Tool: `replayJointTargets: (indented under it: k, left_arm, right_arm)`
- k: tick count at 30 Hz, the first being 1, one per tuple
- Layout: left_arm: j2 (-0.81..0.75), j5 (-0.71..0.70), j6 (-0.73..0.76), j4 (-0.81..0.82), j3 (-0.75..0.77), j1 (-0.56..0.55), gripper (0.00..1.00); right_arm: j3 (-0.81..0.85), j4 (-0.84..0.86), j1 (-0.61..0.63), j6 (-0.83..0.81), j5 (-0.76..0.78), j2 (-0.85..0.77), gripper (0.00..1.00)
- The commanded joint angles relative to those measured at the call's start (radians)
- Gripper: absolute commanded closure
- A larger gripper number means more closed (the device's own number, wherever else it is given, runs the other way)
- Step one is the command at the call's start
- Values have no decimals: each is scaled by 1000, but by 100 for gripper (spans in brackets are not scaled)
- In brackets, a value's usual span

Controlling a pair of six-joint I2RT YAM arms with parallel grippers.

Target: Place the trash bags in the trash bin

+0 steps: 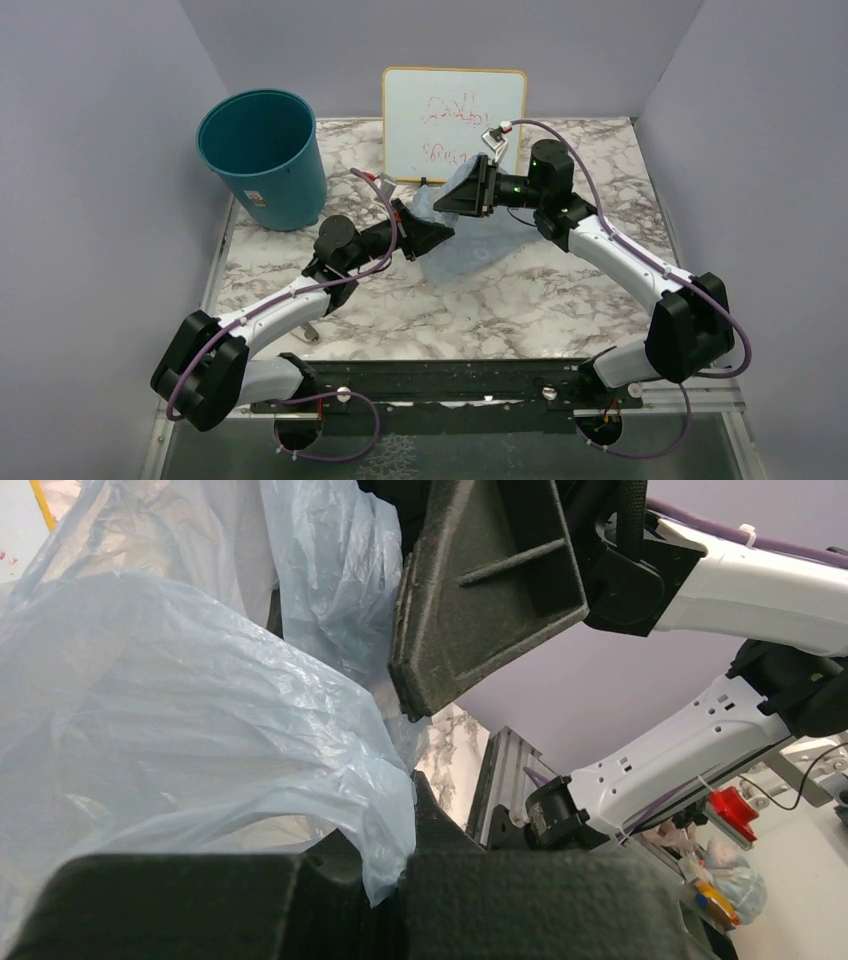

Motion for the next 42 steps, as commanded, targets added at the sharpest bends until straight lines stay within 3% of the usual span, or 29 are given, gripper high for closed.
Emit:
replayJointTargets:
  k: [1, 9, 13, 16, 21, 27, 32, 35, 42]
  left_arm:
    - [-18, -5, -24, 78, -18, -10, 100]
    - [-40, -88, -59, 117, -79, -16, 100]
    - [-49, -85, -64, 119, -99, -16, 100]
    - [-61, -88, -63, 119, -116, -16, 95]
    - [-71, -78, -62, 96, -118, -14, 63]
    - [-90, -80, -43, 24, -84, -6, 51]
    - [-125, -118, -32, -20, -88, 6, 42]
    - [-130, -115, -24, -32, -80, 11, 43]
    - [-50, 66, -7, -88, -9, 23, 46]
  right_arm:
    - [-15, 47, 27, 33, -9, 16, 47]
    - [-61, 91, 36, 41, 27, -25, 83]
    - [-73, 63, 35, 14, 59, -43, 93]
    - [-59, -9, 35, -25, 94, -48, 97]
    - [-48, -60, 36, -59, 114, -45, 99]
    - [-22, -152, 36, -110, 144, -39, 99]
    - [2, -249, 35, -173, 193, -39, 99]
    - [4, -246, 36, -174, 181, -36, 99]
    - [19, -243, 35, -172, 168, -30, 99]
